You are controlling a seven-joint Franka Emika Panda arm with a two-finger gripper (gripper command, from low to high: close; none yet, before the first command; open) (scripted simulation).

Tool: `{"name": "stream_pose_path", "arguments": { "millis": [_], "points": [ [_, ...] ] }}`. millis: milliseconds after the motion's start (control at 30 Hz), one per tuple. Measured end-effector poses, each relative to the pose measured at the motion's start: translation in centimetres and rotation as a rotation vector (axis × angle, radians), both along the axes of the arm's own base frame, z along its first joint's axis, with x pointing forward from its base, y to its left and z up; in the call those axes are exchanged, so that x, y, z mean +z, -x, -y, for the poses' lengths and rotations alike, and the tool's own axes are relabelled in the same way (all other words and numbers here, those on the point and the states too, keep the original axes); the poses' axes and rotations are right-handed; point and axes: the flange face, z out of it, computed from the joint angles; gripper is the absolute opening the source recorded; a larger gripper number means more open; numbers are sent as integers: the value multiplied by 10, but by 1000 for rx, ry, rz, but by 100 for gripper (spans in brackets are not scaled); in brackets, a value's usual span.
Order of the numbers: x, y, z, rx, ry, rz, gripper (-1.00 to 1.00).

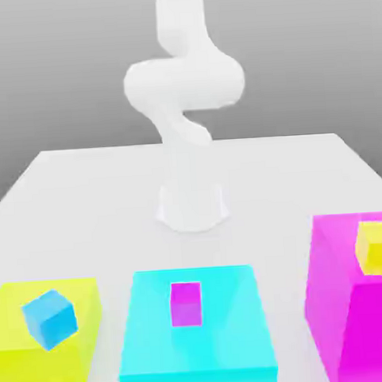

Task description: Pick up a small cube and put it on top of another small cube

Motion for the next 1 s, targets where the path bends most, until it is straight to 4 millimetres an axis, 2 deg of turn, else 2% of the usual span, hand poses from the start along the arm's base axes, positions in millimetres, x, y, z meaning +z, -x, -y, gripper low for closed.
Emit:
{"name": "stream_pose_path", "arguments": {
  "millis": [267,533,667,800,1000],
  "points": [
    [-79,-91,58,-140,-35,-171,0],
    [-182,-153,131,-280,-85,-336,0],
    [-242,-170,177,-361,-118,-416,0],
    [-306,-182,211,-421,-150,-497,0],
    [-410,-179,264,-520,-208,-615,0]
  ]
}}
